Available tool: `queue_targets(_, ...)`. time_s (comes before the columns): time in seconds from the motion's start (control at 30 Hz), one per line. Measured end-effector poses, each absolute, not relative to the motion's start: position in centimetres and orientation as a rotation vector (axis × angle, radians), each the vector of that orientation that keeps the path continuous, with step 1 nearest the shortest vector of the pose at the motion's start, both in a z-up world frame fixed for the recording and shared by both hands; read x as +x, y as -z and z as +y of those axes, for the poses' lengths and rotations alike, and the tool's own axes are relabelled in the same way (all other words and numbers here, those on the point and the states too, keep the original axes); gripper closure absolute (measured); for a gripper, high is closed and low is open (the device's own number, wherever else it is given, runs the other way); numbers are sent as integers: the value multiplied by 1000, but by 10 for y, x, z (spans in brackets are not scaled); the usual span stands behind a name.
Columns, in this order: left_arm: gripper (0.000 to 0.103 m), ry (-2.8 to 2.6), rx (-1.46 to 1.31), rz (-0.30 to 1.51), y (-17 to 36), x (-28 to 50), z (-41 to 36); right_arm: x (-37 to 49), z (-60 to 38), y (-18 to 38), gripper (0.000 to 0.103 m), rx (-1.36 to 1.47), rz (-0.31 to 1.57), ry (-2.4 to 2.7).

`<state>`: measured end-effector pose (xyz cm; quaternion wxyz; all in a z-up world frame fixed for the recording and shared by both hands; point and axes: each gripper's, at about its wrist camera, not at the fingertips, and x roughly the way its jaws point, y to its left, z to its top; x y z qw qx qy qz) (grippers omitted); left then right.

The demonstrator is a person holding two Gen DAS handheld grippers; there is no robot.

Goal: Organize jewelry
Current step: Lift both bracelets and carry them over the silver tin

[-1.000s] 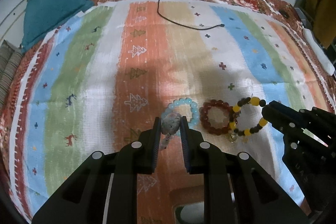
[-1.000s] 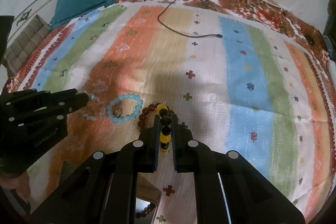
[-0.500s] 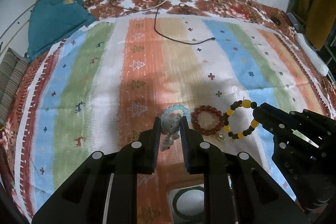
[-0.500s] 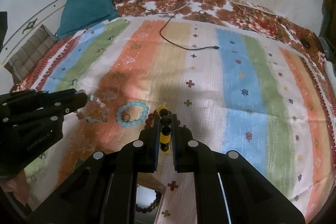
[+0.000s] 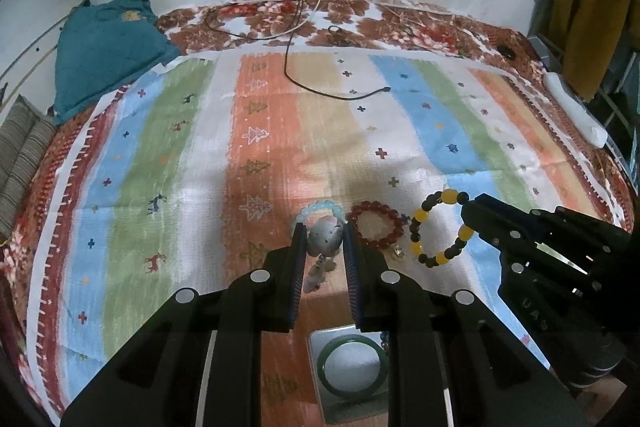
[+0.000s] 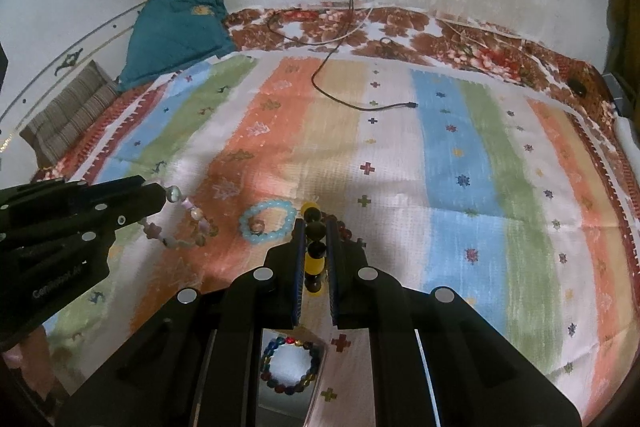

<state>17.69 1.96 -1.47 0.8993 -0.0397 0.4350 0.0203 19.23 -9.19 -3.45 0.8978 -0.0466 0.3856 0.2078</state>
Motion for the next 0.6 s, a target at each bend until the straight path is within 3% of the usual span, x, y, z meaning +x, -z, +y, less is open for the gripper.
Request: queue_targets(0.6,85,7,-68,858,3,133,2,146,-100,16,92,-129,712,-451)
